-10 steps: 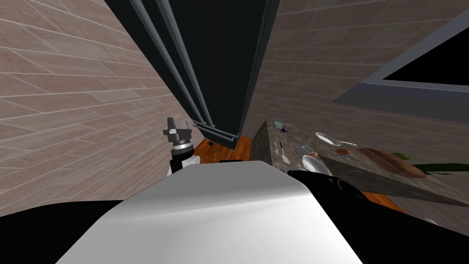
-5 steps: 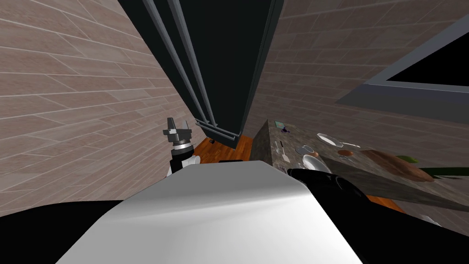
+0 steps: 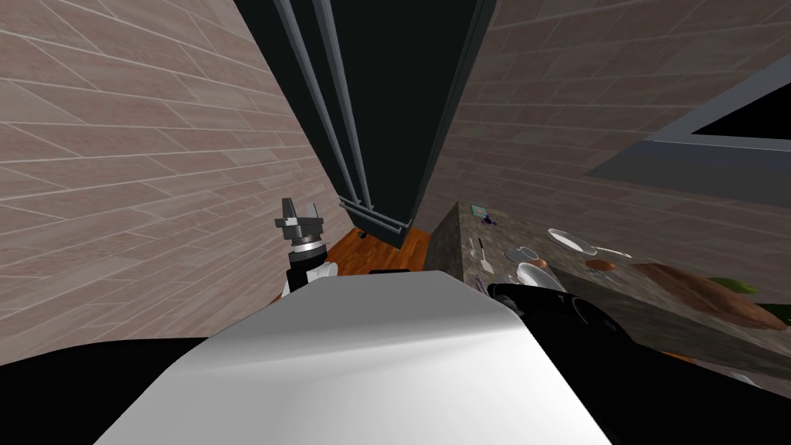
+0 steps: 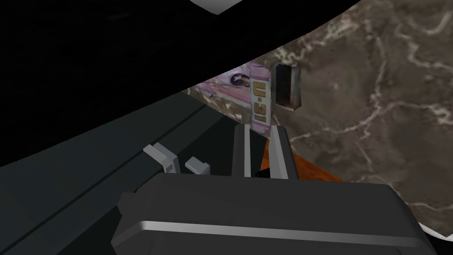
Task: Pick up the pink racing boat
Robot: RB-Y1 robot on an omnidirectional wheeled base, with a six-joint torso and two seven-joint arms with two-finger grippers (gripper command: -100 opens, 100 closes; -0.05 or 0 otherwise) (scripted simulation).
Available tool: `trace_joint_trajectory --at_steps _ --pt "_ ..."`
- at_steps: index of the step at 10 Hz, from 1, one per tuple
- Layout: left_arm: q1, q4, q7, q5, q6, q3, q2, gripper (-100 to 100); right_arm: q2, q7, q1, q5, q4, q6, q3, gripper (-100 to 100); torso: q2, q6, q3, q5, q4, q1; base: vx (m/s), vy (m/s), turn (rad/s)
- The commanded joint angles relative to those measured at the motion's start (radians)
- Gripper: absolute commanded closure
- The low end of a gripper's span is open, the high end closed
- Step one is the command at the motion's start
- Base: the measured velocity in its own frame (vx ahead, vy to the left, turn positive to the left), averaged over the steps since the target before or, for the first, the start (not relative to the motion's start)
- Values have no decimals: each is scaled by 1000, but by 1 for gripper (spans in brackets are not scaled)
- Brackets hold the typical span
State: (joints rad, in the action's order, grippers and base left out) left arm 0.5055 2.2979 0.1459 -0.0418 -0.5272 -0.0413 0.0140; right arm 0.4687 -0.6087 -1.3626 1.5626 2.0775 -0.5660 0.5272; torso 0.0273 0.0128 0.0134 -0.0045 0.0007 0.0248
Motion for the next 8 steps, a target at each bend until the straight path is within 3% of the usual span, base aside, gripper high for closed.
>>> trace_joint_trajectory --at_steps 1,2,3,5,6,8 --pt "0 0 0 0 0 0 0 0 6 50 1 7 2 18 -5 100 0 0 0 0 0 0 -55 16 2" --pt "0 0 0 0 0 0 0 0 6 62 1 7 2 18 -5 100 -1 1 -1 0 0 2 -12 -4 -37" --pt "0 0 0 0 0 0 0 0 56 100 2 41 20 67 -26 100 -4 1 -2 -1 -1 4 -89 41 204" --pt "0 0 0 0 0 0 0 0 57 159 2 41 20 81 -26 100 0 0 0 0 0 1 -78 30 65" --pt "0 0 0 0 0 0 0 0 106 189 4 75 38 128 -47 100 -2 1 -1 0 0 2 -99 58 174" --pt "0 0 0 0 0 0 0 0 108 251 4 75 38 145 -47 100 0 0 1 0 1 -1 -81 40 66"
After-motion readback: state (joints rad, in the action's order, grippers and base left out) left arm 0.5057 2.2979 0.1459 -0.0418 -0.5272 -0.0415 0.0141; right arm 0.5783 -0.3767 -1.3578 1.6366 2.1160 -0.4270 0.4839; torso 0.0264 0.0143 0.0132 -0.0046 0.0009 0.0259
